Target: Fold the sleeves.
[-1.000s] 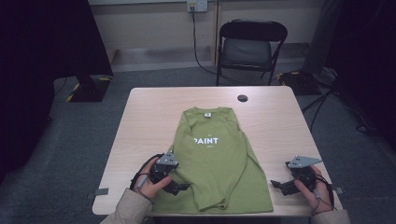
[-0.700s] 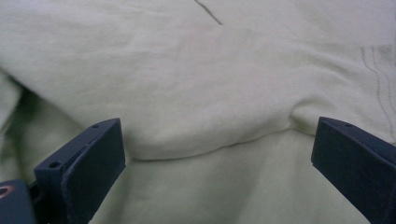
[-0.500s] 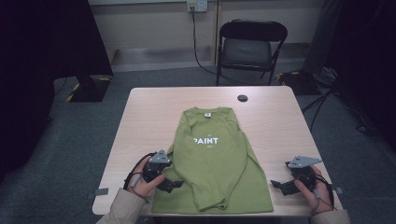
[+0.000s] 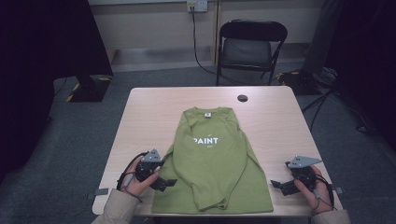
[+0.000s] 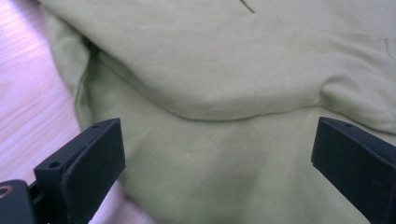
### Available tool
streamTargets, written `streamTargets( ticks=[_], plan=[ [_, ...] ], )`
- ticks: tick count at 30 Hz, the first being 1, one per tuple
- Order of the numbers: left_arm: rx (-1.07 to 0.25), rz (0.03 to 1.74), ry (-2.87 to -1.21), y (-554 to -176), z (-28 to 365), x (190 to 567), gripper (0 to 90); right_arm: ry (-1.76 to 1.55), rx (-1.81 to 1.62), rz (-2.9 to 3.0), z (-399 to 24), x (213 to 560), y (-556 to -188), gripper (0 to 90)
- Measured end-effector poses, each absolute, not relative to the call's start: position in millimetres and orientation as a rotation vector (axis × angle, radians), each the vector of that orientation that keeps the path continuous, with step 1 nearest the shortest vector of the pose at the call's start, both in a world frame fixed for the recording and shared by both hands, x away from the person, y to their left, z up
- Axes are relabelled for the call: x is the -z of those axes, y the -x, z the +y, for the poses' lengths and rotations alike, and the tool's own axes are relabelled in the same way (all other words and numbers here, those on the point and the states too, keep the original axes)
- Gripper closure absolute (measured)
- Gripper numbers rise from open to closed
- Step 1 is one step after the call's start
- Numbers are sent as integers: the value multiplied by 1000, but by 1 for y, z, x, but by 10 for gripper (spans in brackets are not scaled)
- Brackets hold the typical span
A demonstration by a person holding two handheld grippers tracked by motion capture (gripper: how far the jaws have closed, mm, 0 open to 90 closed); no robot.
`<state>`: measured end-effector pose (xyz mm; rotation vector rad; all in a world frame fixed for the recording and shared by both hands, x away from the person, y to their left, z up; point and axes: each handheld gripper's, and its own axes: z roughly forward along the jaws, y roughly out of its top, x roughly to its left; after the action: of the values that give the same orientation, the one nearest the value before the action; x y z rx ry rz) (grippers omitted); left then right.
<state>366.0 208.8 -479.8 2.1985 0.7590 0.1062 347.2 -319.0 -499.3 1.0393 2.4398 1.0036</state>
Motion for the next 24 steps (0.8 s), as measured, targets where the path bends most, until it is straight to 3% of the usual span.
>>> streamTargets(
  ticks=[24],
  plan=[
    [-167, 878, -2165, -368, 252, 488, 20, -1040, -1004, 2440, -319, 499, -347, 0]
  ],
)
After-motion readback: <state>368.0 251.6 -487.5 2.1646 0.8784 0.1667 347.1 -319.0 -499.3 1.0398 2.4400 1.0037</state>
